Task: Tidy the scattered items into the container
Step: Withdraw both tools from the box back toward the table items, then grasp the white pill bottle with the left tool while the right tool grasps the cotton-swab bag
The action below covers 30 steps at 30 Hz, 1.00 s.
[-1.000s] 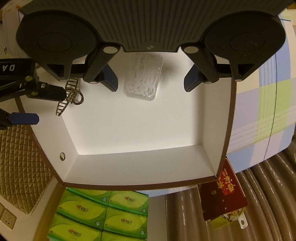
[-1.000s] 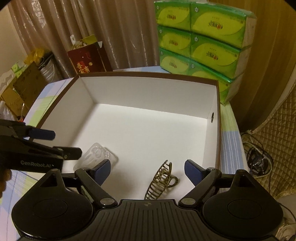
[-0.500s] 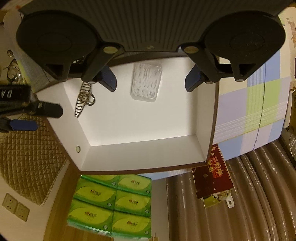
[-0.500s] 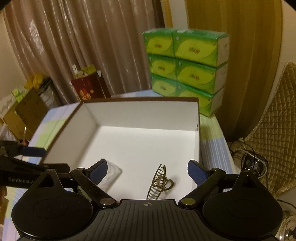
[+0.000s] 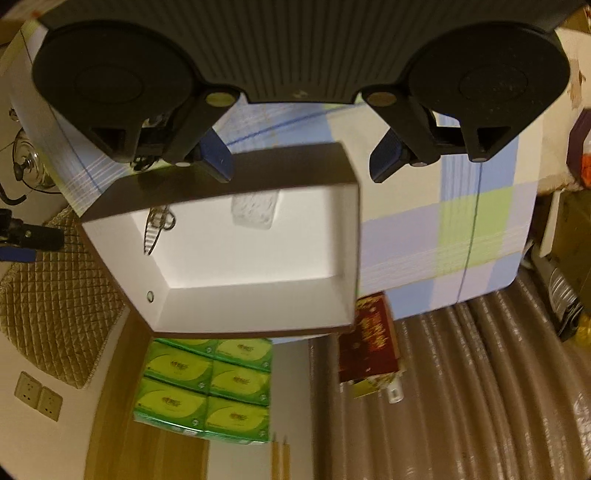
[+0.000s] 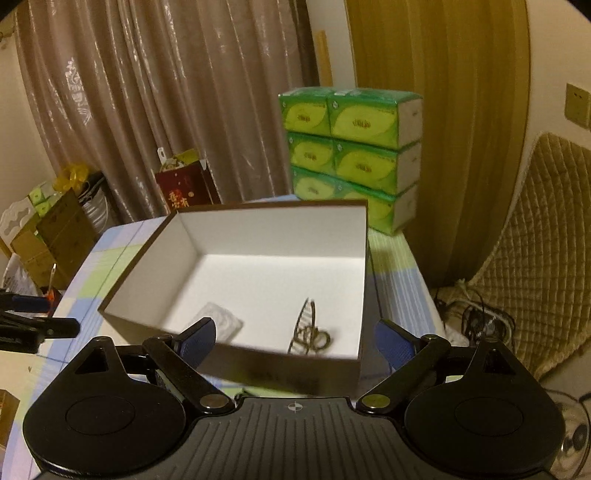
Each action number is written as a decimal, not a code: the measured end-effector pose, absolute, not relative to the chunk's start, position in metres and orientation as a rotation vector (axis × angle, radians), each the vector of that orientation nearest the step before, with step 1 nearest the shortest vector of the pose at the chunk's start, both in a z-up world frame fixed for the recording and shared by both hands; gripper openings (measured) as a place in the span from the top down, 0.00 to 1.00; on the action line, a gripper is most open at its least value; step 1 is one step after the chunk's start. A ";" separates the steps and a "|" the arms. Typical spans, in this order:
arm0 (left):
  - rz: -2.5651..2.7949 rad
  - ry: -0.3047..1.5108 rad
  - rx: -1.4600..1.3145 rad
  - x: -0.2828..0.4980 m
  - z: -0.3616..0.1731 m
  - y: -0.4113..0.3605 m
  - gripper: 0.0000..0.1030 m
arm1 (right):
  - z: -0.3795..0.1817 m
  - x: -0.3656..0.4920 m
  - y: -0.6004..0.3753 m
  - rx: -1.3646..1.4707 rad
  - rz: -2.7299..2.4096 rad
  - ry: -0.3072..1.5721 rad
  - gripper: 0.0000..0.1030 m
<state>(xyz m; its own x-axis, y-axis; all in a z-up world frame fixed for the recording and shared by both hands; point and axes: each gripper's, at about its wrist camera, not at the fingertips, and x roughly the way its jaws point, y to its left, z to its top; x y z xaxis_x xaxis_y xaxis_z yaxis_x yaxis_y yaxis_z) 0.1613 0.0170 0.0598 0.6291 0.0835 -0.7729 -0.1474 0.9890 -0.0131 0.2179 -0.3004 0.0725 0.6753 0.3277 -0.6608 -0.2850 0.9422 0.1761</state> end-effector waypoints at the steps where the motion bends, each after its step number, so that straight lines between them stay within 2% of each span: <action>1: 0.141 0.882 -0.083 0.155 0.058 0.019 0.24 | 0.069 0.214 -0.300 0.066 0.341 0.762 0.12; 13: 0.198 0.994 -0.198 0.089 0.011 0.022 0.25 | 0.016 0.167 -0.292 0.050 0.322 0.898 0.13; 24: 0.186 1.041 -0.199 0.075 -0.011 0.010 0.31 | -0.011 0.145 -0.290 0.026 0.328 0.961 0.28; 30: 0.189 1.055 -0.203 0.077 -0.017 0.010 0.31 | -0.017 0.145 -0.292 0.023 0.323 0.970 0.31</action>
<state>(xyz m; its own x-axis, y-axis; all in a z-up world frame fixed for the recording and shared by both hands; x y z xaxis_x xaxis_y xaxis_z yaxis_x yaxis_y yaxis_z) 0.0773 0.0100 -0.0170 0.4801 0.0567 -0.8754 -0.2505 0.9652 -0.0749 0.1454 -0.2923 -0.0167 0.5212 0.2798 -0.8063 -0.2593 0.9520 0.1628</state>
